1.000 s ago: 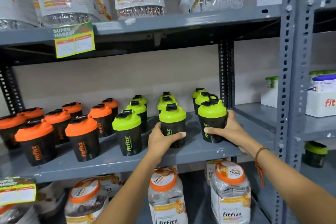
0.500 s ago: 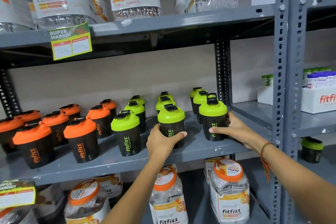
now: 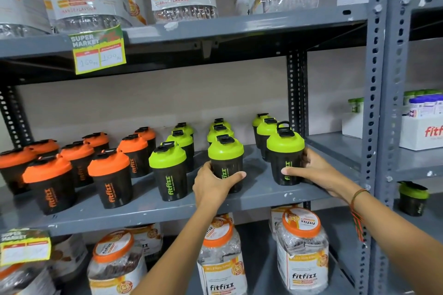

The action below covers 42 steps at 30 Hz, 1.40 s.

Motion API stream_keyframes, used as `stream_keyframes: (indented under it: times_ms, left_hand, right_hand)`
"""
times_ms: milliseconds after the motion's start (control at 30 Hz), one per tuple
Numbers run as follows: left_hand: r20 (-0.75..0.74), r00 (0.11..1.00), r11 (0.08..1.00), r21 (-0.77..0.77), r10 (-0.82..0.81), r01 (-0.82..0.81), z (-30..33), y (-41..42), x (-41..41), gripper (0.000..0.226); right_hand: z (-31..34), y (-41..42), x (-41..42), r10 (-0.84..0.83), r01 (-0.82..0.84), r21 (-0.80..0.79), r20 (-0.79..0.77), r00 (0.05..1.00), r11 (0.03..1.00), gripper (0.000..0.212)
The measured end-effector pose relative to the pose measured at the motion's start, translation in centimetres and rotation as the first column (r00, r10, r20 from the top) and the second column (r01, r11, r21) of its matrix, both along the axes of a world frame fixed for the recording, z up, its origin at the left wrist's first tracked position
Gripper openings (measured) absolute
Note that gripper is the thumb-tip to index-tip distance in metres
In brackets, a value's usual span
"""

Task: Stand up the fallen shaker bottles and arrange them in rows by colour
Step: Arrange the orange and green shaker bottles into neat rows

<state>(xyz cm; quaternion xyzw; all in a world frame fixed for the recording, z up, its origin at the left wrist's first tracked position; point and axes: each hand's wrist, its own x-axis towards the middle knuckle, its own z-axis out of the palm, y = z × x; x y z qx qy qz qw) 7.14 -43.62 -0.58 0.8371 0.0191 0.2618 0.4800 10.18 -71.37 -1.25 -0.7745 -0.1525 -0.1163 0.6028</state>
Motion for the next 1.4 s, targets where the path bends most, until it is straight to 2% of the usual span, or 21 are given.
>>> stream_keyframes:
  times_ms: [200,533,633,733,800,867,900,1000,1100,1200,1300,1400]
  left_hand:
    - [0.018,1.000,1.000,-0.011,-0.003,0.003,-0.1,-0.2,0.0,0.075]
    - [0.020,1.000,1.000,0.022,0.014,-0.015,0.0,-0.7,-0.3,0.083]
    - [0.039,0.999,1.000,0.022,0.006,-0.007,-0.1,-0.8,-0.7,0.096]
    - [0.060,0.998,0.996,-0.087,-0.025,0.030,0.4,-0.7,-1.4,0.122]
    - [0.110,0.993,0.988,-0.142,-0.037,0.052,1.4,-0.4,-2.1,0.126]
    - [0.187,0.981,0.986,-0.148,-0.043,0.072,3.3,0.3,-2.8,0.121]
    - [0.230,0.972,0.985,-0.151,-0.049,0.086,4.5,0.8,-3.0,0.116]
    - [0.339,0.936,0.972,-0.169,-0.099,0.164,8.6,2.2,-2.8,0.092]
    - [0.343,0.929,0.985,-0.057,-0.136,0.165,12.6,3.4,-0.9,0.054]
    - [0.232,0.961,0.984,0.128,-0.151,0.124,15.5,4.3,2.7,0.034]
    - [0.063,0.992,0.934,0.348,-0.110,0.081,17.1,4.7,6.6,0.027]
    - [-0.124,0.988,0.865,0.480,-0.096,0.145,17.9,4.3,9.9,0.032]
  right_hand:
    - [0.1,0.2,-0.1,-0.003,0.002,0.008,0.021,1.000,1.000,0.086]
    - [0.4,0.7,-0.7,-0.013,0.013,0.002,0.018,1.000,1.000,0.100]
    - [0.5,0.6,-0.7,-0.020,0.020,0.023,0.012,1.000,1.000,0.103]
    - [0.8,0.3,-0.9,-0.018,0.018,0.113,0.001,1.000,0.993,0.088]
    - [1.4,0.1,-1.1,-0.033,0.031,0.169,0.008,0.999,0.985,0.080]
    - [2.4,-0.2,-0.9,-0.073,0.066,0.234,0.019,0.997,0.970,0.088]
    - [3.2,-0.4,-0.8,-0.100,0.088,0.283,0.027,0.995,0.955,0.083]
    - [6.7,-0.5,-0.3,-0.208,0.165,0.434,0.053,0.977,0.886,0.036]
    - [9.8,-0.5,0.5,-0.298,0.243,0.432,0.063,0.952,0.869,0.020]
    - [11.3,-0.8,2.2,-0.322,0.281,0.312,0.088,0.943,0.908,0.009]
    - [11.9,-0.8,4.8,-0.295,0.287,0.117,0.066,0.953,0.951,0.031]
    - [11.9,-0.4,7.4,-0.224,0.220,-0.104,-0.028,0.974,0.970,0.044]
